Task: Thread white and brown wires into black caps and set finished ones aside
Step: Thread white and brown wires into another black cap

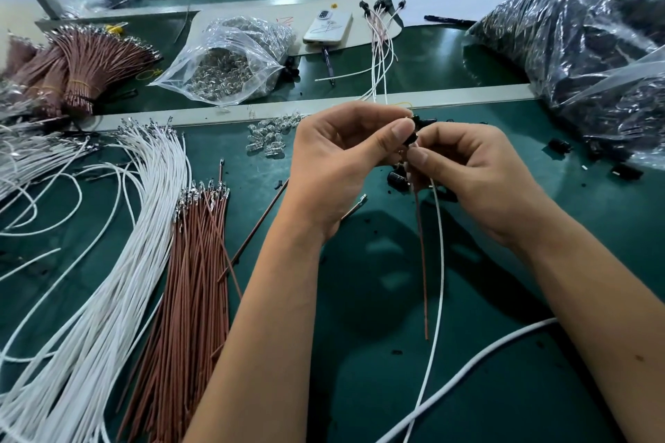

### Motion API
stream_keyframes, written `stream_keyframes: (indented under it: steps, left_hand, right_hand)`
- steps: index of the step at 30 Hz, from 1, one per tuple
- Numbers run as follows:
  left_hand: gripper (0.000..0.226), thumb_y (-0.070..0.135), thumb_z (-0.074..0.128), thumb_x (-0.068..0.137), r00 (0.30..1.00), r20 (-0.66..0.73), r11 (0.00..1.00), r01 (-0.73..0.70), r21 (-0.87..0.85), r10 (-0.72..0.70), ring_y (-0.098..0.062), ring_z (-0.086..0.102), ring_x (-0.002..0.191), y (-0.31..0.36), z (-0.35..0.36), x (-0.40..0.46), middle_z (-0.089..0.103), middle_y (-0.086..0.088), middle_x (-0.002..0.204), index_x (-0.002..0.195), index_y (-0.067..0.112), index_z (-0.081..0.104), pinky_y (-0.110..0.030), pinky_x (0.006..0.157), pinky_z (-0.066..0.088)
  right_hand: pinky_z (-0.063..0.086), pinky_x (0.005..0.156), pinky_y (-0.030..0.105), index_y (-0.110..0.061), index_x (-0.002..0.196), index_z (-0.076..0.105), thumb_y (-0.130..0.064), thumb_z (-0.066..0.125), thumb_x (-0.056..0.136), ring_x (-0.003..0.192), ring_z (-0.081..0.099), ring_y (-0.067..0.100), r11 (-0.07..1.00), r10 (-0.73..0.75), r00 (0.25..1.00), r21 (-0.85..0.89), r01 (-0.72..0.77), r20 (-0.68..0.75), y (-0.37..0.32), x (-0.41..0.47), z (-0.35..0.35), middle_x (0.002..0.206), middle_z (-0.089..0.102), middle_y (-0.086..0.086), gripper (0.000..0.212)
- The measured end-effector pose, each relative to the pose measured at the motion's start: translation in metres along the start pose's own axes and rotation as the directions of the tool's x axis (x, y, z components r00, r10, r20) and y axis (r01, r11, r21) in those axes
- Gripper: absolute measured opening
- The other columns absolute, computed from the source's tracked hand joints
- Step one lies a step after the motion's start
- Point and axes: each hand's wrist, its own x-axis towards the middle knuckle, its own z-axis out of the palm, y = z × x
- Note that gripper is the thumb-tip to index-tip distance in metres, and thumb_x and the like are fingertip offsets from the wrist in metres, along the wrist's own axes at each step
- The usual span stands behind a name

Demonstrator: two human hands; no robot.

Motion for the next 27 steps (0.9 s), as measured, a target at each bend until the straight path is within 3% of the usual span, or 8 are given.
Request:
stream_keyframes:
  steps: [8, 13, 19, 22, 27]
  left_hand:
    - [0.007, 0.001, 0.073, 0.086, 0.997, -0.074, 0.998, -0.006, 0.063, 0.01, -0.012, 0.065, 0.062, -0.006, 0.001, 0.001, 0.071, 0.0, 0.068, 0.084, 0.006, 0.071, -0.024, 0.065, 0.056]
    - [0.009, 0.003, 0.074, 0.086, 0.998, -0.066, 0.995, 0.021, 0.096, -0.015, -0.011, 0.063, 0.06, -0.01, 0.002, 0.001, 0.071, 0.002, 0.067, 0.081, 0.009, 0.071, -0.022, 0.063, 0.054]
    - [0.009, -0.001, 0.075, 0.085, 0.997, -0.078, 0.997, 0.025, 0.078, -0.019, -0.009, 0.068, 0.071, -0.013, 0.004, 0.0, 0.074, 0.002, 0.076, 0.091, 0.006, 0.072, -0.021, 0.066, 0.054]
    - [0.011, 0.0, 0.077, 0.083, 0.991, -0.107, 0.995, 0.087, 0.045, -0.082, -0.009, 0.068, 0.072, -0.013, 0.004, 0.0, 0.075, 0.001, 0.081, 0.089, 0.008, 0.073, -0.02, 0.066, 0.054]
    - [0.013, 0.001, 0.077, 0.083, 0.973, -0.123, 0.98, 0.197, 0.003, -0.195, -0.012, 0.065, 0.071, -0.012, 0.003, 0.0, 0.074, -0.001, 0.081, 0.082, 0.012, 0.07, -0.023, 0.067, 0.054]
  right_hand:
    - [0.054, 0.058, 0.027, -0.015, 0.081, 0.076, -0.02, 0.073, 0.086, 0.057, 0.059, 0.019, 0.98, 0.092, 0.995, 0.181, -0.084, -0.035, -0.002, 0.001, 0.006, 0.07, 0.064, 0.01, 0.007]
    - [0.052, 0.057, 0.025, -0.01, 0.085, 0.071, -0.022, 0.07, 0.087, 0.056, 0.058, 0.016, 0.972, 0.139, 0.99, 0.188, -0.139, 0.01, -0.004, 0.001, 0.003, 0.069, 0.063, 0.006, 0.013]
    - [0.05, 0.058, 0.024, -0.008, 0.088, 0.069, -0.021, 0.071, 0.085, 0.058, 0.054, 0.015, 0.956, 0.169, 0.985, 0.238, -0.17, 0.025, -0.003, 0.0, 0.005, 0.07, 0.061, 0.005, 0.014]
    - [0.054, 0.058, 0.023, -0.011, 0.085, 0.072, -0.022, 0.078, 0.077, 0.057, 0.06, 0.015, 0.951, 0.156, 0.986, 0.278, -0.132, -0.066, -0.002, 0.001, 0.006, 0.069, 0.067, 0.007, 0.015]
    - [0.056, 0.056, 0.024, -0.007, 0.099, 0.063, -0.014, 0.081, 0.075, 0.055, 0.068, 0.017, 0.98, 0.076, 0.983, 0.195, -0.043, -0.166, -0.002, 0.003, 0.005, 0.071, 0.075, 0.008, 0.031]
